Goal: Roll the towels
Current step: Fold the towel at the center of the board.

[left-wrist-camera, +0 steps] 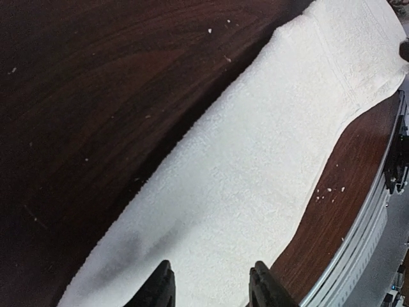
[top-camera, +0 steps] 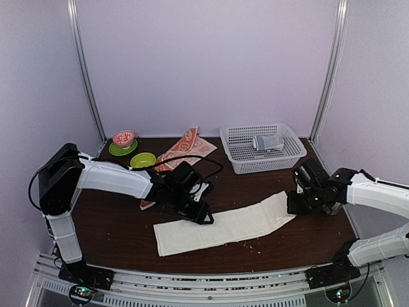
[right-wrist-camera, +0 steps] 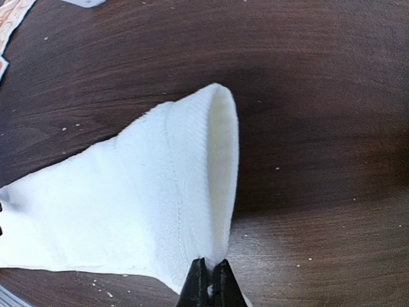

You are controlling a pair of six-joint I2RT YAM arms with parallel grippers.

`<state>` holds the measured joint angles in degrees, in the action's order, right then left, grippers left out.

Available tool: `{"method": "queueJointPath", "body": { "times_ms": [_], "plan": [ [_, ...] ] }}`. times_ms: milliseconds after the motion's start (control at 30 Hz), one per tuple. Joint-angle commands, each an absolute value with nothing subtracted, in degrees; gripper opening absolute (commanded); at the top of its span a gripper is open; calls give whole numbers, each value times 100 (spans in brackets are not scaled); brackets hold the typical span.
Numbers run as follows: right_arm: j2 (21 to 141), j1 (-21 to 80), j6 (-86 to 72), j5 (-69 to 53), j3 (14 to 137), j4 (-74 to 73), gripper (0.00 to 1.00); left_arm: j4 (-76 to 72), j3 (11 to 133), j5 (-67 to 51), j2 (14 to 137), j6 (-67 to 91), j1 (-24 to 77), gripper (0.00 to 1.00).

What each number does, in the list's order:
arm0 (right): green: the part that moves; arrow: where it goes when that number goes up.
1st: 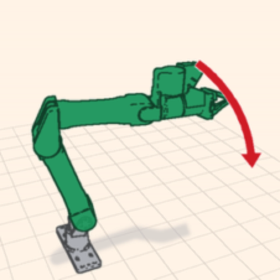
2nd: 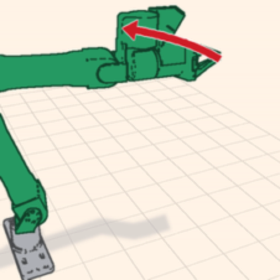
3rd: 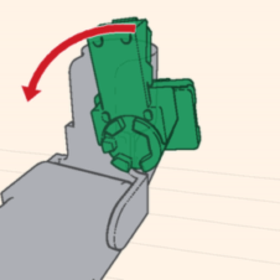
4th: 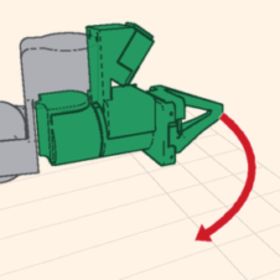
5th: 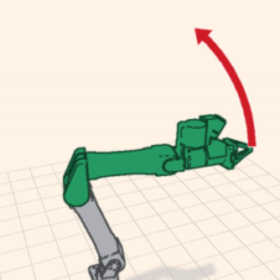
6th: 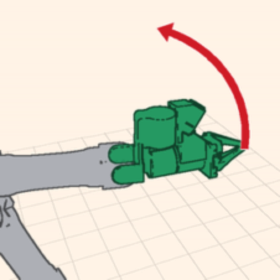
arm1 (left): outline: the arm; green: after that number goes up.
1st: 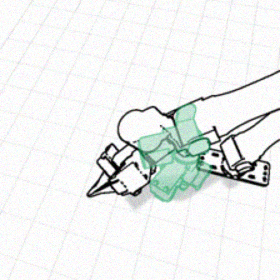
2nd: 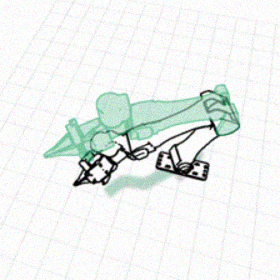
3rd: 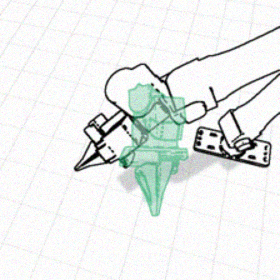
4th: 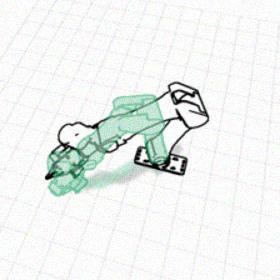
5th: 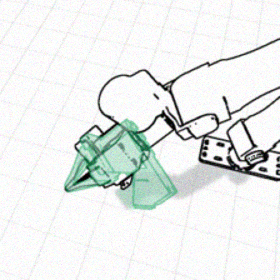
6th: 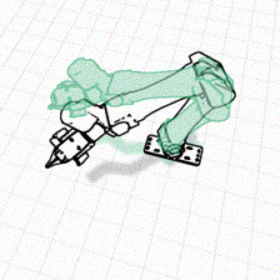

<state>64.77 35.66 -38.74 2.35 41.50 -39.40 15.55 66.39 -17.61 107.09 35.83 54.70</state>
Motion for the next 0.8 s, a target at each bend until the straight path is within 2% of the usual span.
{"method": "queueJointPath", "body": {
  "times_ms": [0, 233, 500, 767],
  "plan": [
    [6323, 3947, -3665, 136, 4658, -3809, 0, 1630, 6312, -1437, 9909, 3707, 5377, 41],
    [6865, 4874, -3877, -90, 5280, -3317, 0, 2001, 5742, -962, 8814, 3846, 5318, 42],
    [8236, 5921, -3982, -789, 5992, -2371, 0, 2373, 4639, -98, 7066, 4243, 5309, 42],
    [9588, 6608, -3852, -1024, 7047, -2272, 0, 2692, 3867, 822, 5510, 4567, 5300, 43]
  ]
}}
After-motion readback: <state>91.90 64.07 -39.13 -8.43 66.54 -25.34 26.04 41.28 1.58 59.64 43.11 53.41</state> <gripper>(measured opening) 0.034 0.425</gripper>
